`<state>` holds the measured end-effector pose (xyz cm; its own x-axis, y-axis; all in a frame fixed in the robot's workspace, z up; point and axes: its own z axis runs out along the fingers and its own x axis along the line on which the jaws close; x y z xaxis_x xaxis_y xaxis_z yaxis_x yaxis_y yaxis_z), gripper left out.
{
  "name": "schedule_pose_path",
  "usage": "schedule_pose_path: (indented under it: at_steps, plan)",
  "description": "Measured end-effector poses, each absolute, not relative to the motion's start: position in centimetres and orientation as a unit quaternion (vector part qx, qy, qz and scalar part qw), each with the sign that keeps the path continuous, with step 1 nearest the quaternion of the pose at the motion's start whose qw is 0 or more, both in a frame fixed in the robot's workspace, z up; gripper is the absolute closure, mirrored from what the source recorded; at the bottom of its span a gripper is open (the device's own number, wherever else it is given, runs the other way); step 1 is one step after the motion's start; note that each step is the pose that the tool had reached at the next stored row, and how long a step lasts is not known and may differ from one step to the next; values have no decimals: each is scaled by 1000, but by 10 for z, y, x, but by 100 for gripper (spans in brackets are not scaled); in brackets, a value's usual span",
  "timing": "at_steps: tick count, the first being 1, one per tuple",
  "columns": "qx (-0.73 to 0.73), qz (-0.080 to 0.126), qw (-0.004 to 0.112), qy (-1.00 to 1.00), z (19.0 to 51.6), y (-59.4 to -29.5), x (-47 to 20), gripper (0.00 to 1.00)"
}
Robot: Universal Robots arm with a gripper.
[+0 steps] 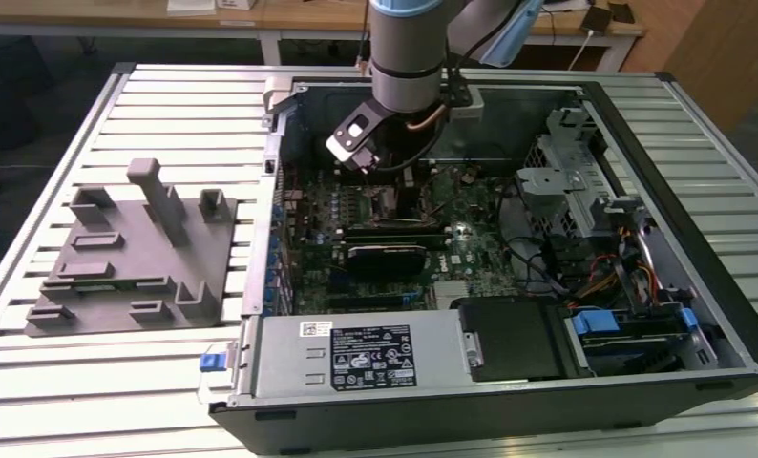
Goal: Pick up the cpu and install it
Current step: 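Place the cpu into insertion slot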
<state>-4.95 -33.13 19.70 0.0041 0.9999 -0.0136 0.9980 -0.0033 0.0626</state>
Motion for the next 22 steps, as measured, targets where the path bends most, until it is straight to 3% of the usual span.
schedule_pose_path:
  at_steps: [22]
  plan:
    - [713,18,26,700,194,-331,-51,46]
